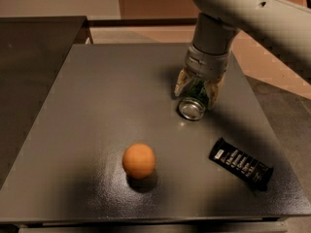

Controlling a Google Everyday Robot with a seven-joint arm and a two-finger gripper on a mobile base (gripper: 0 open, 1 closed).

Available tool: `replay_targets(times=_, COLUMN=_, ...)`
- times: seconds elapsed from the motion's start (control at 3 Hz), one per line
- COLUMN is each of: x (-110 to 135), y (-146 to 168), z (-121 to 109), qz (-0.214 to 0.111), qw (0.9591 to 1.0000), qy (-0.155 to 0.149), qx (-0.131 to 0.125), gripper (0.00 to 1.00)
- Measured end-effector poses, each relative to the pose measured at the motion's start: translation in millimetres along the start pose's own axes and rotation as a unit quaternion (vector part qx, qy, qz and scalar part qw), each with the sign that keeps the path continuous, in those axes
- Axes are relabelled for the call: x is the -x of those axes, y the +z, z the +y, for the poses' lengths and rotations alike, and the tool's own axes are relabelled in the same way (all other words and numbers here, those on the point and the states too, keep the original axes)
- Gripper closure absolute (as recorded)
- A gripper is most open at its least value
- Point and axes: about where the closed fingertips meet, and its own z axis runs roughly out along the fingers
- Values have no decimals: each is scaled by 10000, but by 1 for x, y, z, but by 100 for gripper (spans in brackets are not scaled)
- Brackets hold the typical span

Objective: Place green can upright

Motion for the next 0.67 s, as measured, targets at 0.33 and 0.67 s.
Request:
replay_targets(times=0.33, x=-2, y=-1, z=1, qz=83, qw=9999, qy=-88, qx=56, gripper=65)
replay_targets(times=0.67, x=-2, y=-9, z=-5, qz=380, qw=9991, qy=-119, qx=-136, gripper=87)
